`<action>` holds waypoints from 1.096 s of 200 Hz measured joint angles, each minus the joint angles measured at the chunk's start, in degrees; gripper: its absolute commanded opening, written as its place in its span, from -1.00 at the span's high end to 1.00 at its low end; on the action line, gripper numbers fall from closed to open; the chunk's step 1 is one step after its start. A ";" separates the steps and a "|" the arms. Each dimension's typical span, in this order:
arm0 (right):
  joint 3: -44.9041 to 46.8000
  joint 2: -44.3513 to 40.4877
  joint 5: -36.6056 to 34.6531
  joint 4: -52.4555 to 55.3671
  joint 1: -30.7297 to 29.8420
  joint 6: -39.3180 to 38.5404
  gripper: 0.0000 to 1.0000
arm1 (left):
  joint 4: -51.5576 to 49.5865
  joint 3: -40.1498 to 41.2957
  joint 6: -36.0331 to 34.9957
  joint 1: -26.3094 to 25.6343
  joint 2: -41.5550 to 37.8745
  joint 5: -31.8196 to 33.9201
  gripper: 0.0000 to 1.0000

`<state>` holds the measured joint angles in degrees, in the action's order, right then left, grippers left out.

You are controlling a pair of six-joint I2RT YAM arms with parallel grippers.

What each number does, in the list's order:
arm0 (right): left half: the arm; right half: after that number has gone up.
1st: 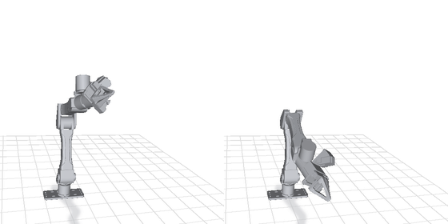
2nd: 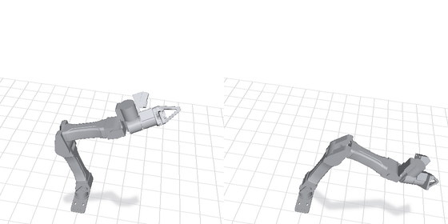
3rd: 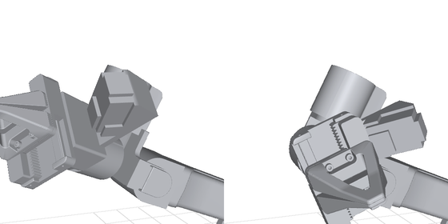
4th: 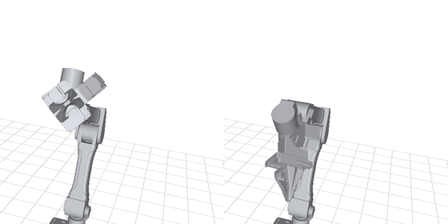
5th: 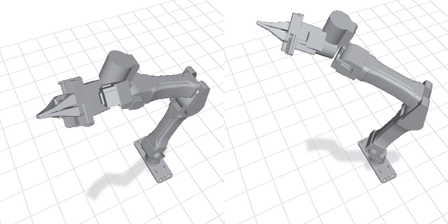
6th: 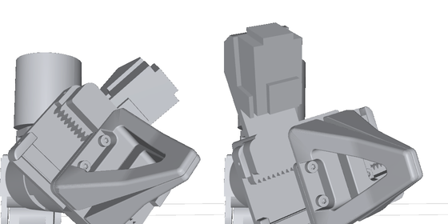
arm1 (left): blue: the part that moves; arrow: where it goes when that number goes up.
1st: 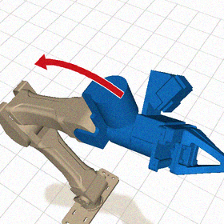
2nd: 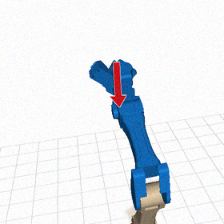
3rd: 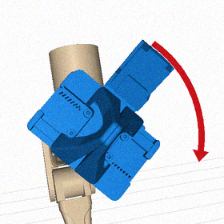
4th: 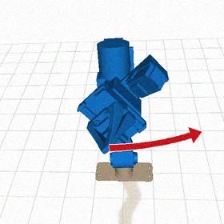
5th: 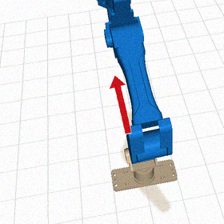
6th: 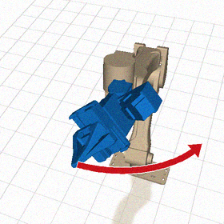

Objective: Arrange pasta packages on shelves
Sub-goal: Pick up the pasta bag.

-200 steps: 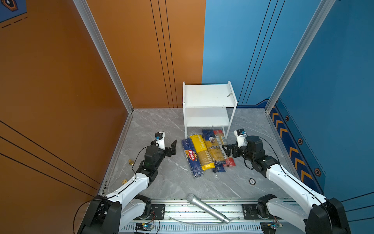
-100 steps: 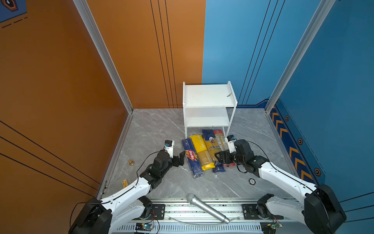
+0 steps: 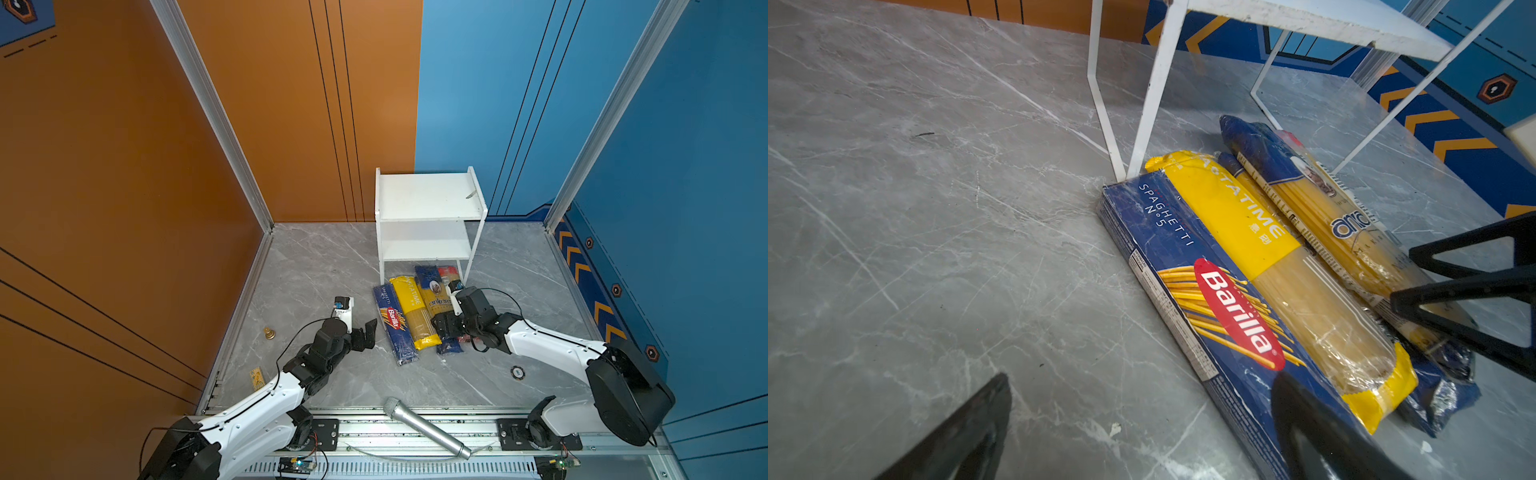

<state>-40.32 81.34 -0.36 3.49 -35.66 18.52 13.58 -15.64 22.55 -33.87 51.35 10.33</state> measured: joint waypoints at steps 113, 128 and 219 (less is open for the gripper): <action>-3.63 7.85 -2.16 -2.43 -0.33 -0.24 -0.78 | -0.20 -0.02 0.04 0.00 2.25 -0.02 -0.96; -3.63 7.87 -2.56 -2.60 -0.72 -0.28 -0.74 | -0.20 -0.02 0.04 0.00 2.54 -0.02 -0.96; -3.63 8.31 -4.48 -2.60 -1.46 -0.66 -0.35 | -0.20 -0.11 0.90 0.00 2.89 -0.04 -0.96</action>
<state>-43.94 89.65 -4.84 0.89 -37.12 17.87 13.39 -15.75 23.44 -33.87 54.24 10.28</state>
